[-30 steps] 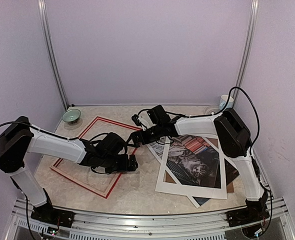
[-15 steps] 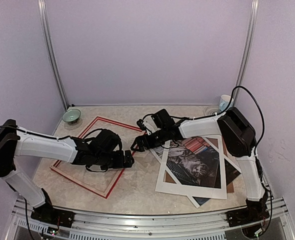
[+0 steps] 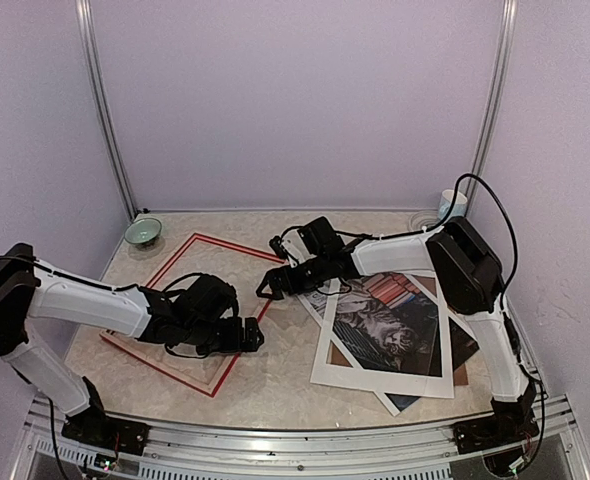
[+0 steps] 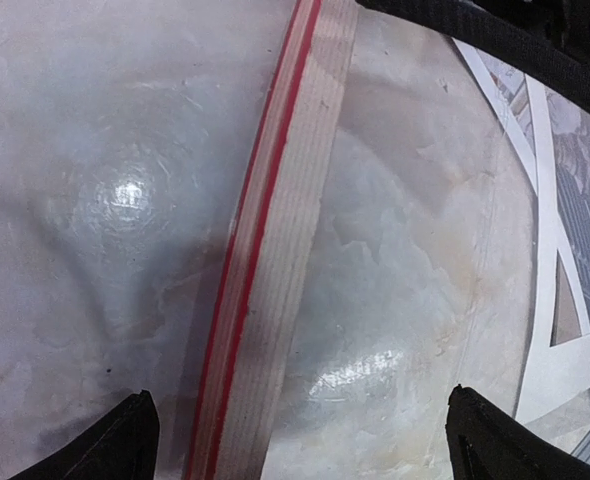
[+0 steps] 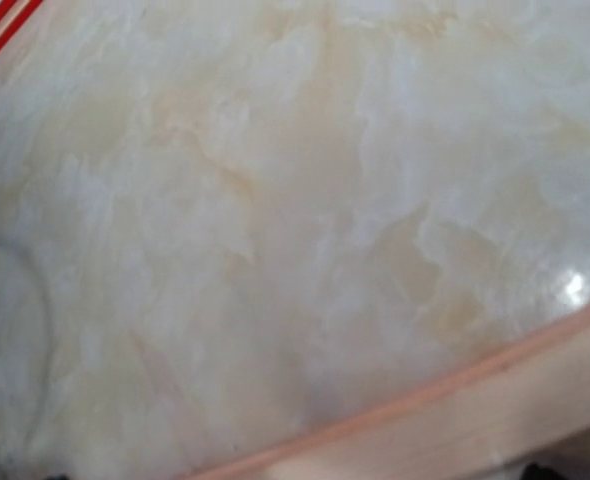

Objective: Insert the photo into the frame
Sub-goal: Adjust the frame body at the center of the board.

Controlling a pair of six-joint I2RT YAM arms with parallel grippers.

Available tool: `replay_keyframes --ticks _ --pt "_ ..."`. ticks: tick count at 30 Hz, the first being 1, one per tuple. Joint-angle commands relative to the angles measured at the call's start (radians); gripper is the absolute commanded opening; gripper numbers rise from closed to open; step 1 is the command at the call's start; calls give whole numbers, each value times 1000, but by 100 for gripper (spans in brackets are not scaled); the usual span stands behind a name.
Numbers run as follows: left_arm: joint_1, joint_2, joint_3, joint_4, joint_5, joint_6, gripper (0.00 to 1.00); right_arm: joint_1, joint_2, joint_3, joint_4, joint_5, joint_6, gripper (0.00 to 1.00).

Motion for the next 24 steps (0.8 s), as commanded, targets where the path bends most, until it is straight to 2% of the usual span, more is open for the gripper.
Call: replay_keyframes --ticks 1,10,24 --pt "-24 44 9 71 43 -6 99 -4 48 42 8 -12 17 98" --pt "-68 129 58 116 74 1 99 -4 97 114 -8 -13 16 98" --pt "-68 231 169 93 46 44 99 -8 138 179 -20 -6 1 98"
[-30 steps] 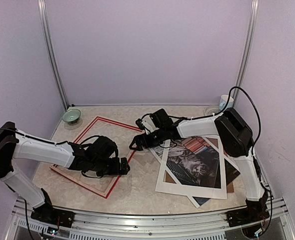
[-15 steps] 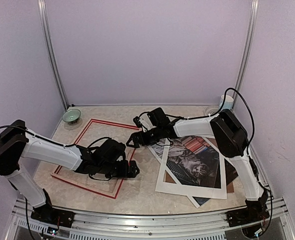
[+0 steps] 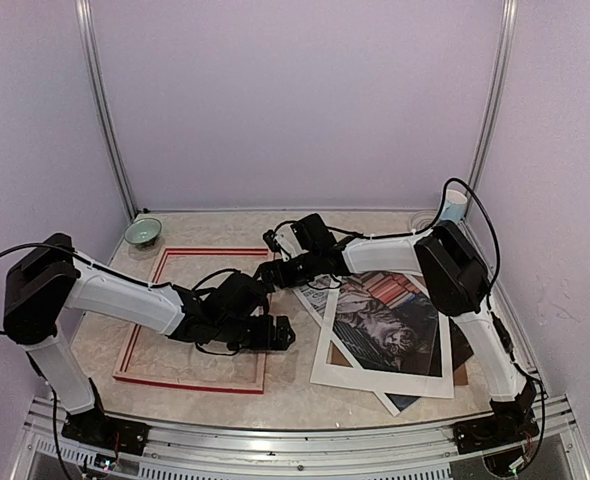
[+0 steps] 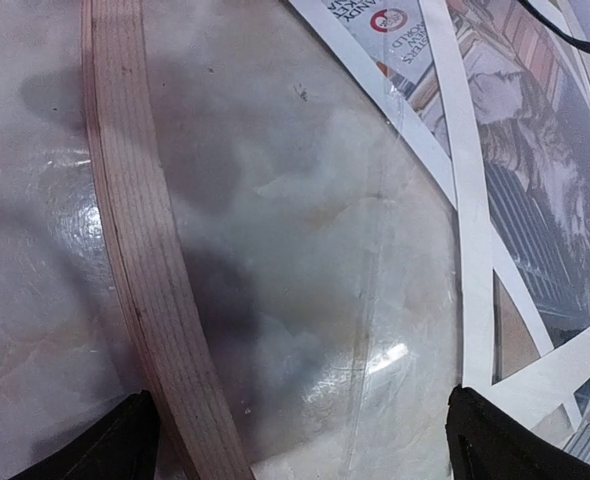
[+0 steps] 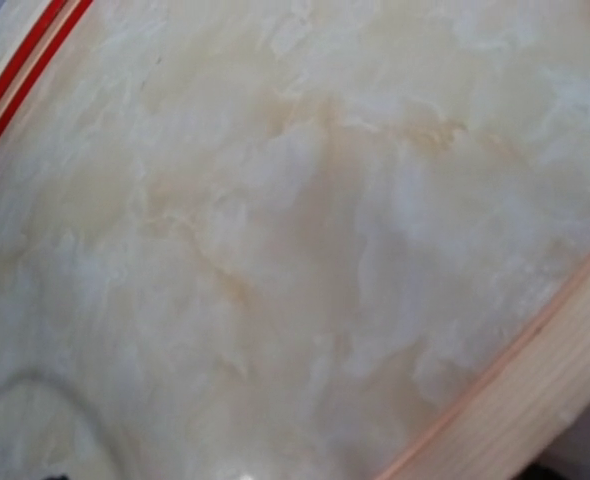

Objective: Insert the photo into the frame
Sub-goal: Adjust the frame body at the center of the board.

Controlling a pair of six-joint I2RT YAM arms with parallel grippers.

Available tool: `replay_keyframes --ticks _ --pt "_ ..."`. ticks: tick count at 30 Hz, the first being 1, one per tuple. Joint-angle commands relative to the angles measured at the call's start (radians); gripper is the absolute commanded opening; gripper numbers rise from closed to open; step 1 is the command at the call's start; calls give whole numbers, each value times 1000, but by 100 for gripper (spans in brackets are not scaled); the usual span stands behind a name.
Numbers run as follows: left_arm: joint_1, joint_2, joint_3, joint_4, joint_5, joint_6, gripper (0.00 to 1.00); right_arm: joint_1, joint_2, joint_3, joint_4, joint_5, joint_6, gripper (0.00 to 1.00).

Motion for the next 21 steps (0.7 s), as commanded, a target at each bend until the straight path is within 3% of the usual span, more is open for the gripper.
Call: replay_keyframes --ticks 1,11,21 --pt "-7 41 25 -35 0 20 99 -6 35 28 -29 3 -13 98" --pt "0 -68 18 -138 -149 38 99 -44 -163 -171 -1 32 -39 99" --pt "-5 -131 138 -140 -162 160 99 -153 -517 -587 91 4 9 99"
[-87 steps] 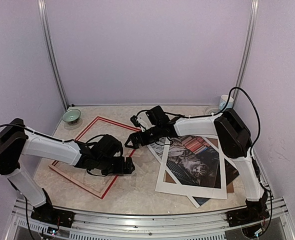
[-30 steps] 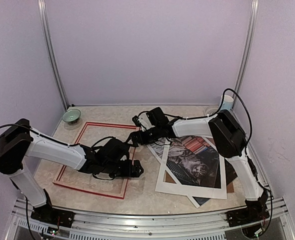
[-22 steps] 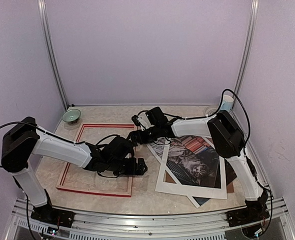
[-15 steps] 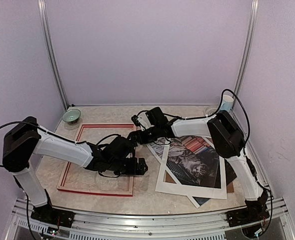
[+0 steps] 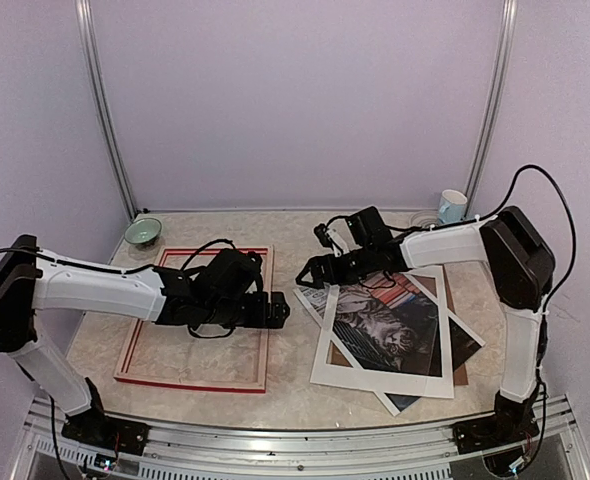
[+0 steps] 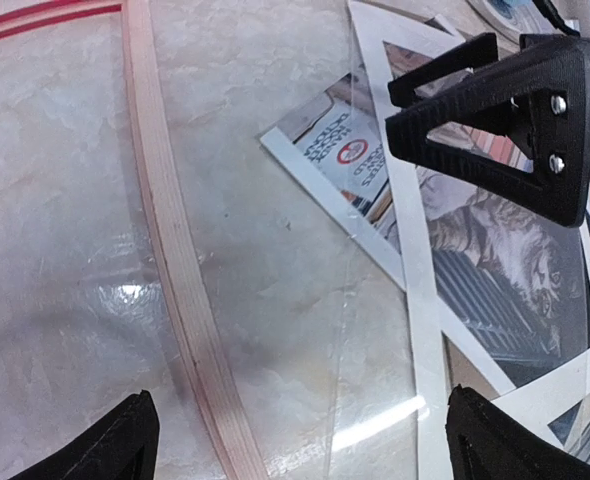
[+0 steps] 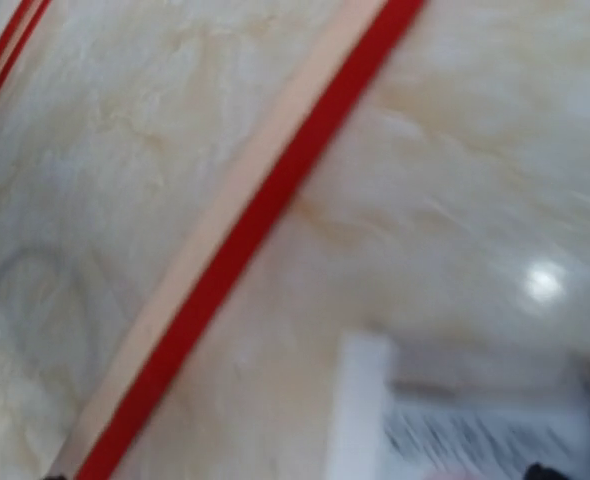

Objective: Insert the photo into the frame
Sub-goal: Adjust the frame body at the center of the board, then pick up the glass panel from the mat board.

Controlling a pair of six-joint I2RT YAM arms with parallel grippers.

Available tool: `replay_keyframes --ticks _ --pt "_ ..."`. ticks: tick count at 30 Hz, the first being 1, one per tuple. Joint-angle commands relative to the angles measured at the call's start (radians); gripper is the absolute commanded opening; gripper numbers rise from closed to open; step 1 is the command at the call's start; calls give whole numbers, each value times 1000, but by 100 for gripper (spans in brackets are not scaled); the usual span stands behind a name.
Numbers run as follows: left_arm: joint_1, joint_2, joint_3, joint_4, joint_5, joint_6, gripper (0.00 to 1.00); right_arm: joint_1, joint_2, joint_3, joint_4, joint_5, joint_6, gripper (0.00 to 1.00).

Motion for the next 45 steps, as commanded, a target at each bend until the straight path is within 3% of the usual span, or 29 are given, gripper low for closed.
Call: replay_keyframes --ticks 1,8,21,45 --pt "-7 9 78 12 2 76 99 -53 -186 -166 46 6 43 99" --pt "-10 111 201 72 67 114 99 -128 -449 -464 108 53 166 99" --pt "-1 287 343 135 128 119 99 -275 -834 -768 55 164 265 99" --pt "22 399 352 145 171 110 99 -361 -959 -920 -136 196 350 99"
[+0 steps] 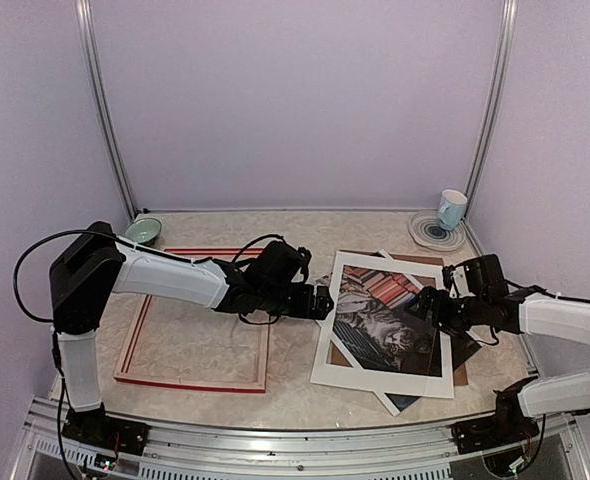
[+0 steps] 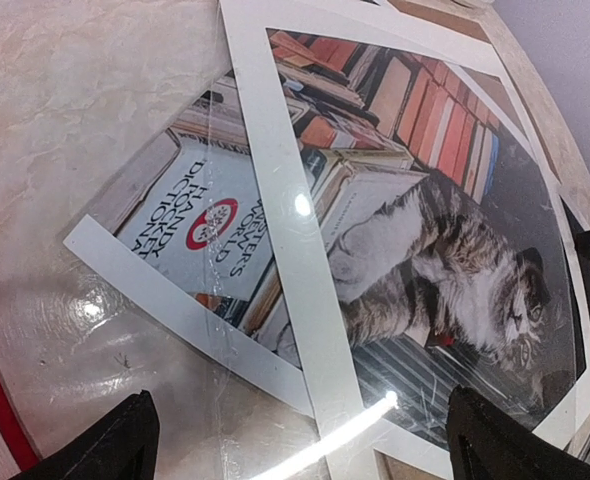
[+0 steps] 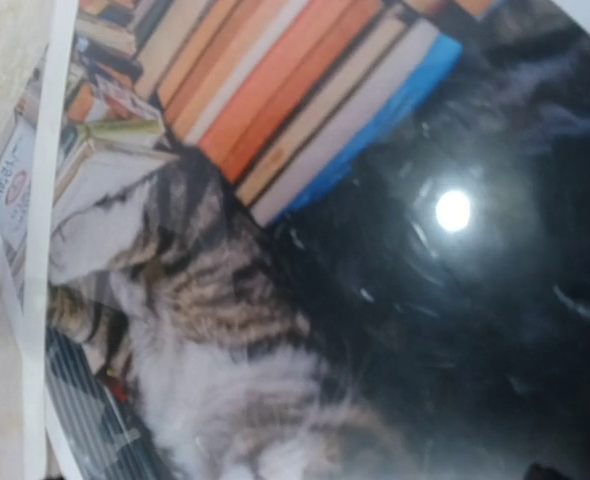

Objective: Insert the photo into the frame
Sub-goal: Pick up the glass panel from the mat board.

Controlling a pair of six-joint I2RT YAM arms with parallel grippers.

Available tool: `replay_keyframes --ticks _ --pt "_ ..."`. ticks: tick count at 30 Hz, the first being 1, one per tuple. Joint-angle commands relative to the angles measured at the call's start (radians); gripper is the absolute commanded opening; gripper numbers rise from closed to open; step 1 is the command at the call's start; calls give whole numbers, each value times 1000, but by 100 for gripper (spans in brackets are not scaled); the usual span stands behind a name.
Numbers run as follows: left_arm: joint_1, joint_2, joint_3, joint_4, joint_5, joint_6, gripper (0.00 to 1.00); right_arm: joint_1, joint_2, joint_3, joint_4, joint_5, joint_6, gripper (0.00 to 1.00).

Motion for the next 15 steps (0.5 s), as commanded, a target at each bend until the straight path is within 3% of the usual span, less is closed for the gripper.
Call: replay_keyframes --ticks 1,15 --pt "5 22 18 31 15 -2 99 -16 -42 -21 -51 19 22 99" --pt "8 41 32 43 11 2 99 -28 -113 -44 -102 41 59 99"
